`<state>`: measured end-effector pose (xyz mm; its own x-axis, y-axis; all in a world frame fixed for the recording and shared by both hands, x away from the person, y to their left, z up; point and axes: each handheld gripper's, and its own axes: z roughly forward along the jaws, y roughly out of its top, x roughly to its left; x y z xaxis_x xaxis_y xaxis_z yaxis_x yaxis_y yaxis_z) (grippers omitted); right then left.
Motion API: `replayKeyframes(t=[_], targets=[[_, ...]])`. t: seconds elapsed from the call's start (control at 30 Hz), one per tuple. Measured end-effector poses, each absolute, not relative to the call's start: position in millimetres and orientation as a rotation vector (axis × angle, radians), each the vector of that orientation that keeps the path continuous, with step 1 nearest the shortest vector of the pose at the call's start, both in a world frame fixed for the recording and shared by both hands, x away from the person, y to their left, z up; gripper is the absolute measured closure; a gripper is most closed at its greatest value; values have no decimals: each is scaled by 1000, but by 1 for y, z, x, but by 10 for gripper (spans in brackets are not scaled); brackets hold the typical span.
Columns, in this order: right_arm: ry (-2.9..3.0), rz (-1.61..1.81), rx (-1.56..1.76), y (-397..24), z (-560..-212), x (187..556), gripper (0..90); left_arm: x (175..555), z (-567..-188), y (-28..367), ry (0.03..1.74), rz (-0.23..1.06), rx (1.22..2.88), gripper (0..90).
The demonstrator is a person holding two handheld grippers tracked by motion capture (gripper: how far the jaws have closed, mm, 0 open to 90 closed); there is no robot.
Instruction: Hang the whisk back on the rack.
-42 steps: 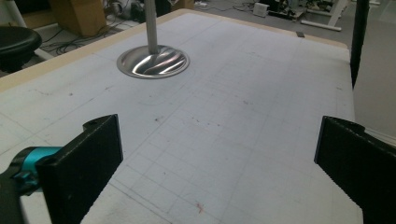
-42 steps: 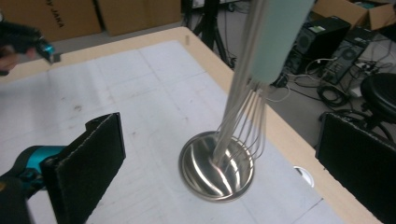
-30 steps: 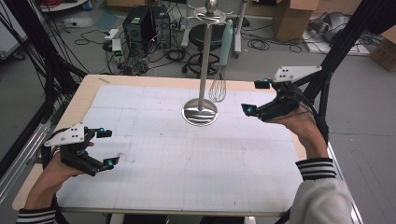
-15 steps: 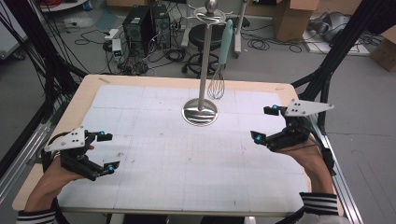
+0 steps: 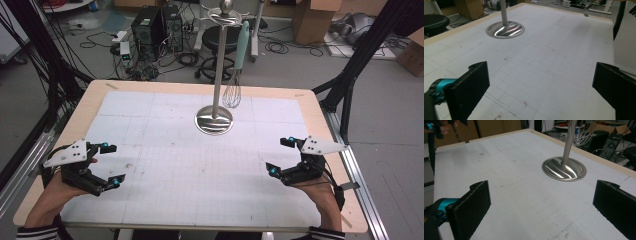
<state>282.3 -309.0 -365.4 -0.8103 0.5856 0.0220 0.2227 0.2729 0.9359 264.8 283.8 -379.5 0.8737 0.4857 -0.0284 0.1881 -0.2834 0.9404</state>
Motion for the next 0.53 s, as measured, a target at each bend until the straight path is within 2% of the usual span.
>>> replayKeyframes(t=[0.17, 0.53], targets=[[2203, 1566, 742, -310, -379, 278, 5, 264, -382, 286, 508, 319, 1858, 17], [2177, 1586, 755, -312, -380, 272, 5, 262, -384, 286, 505, 329, 1860, 17]])
